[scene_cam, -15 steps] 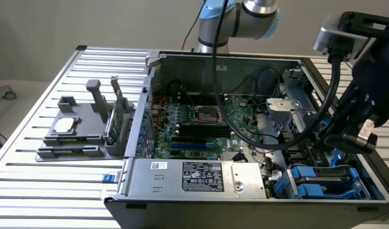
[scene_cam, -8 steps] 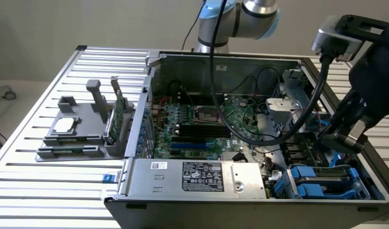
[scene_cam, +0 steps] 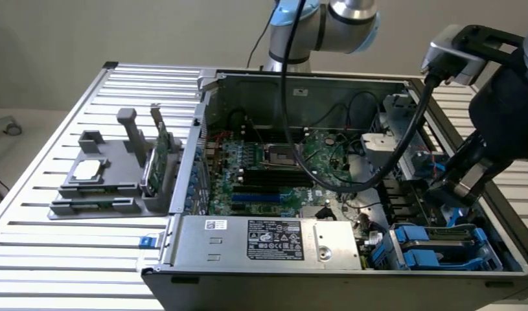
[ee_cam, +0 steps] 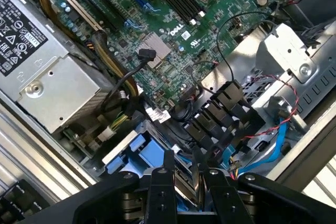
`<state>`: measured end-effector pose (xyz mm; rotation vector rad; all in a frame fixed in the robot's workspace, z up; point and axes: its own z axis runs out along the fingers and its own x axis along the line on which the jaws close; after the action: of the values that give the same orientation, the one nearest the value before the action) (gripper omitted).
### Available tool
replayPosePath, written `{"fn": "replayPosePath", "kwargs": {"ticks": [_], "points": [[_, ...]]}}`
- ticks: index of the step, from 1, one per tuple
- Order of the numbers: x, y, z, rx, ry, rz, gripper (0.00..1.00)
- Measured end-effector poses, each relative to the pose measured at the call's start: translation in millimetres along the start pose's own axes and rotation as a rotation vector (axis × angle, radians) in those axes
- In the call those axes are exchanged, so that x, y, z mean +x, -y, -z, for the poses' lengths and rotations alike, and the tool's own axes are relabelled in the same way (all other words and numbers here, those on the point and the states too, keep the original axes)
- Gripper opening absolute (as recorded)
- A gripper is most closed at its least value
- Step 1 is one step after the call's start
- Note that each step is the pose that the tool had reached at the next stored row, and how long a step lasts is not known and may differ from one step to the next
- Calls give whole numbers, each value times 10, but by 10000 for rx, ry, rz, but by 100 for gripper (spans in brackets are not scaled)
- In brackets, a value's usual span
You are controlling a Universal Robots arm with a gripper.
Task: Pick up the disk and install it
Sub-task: 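Insert the first disk wire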
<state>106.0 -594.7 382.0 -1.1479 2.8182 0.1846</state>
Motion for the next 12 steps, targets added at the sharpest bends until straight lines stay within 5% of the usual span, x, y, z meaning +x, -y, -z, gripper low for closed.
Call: {"fn": "replayPosePath", "kwargs": {"ticks": [6,12], "points": [[5,3,-37,-13,182,-820,28],[4,6,-45,-16,304,-1398,28]]}}
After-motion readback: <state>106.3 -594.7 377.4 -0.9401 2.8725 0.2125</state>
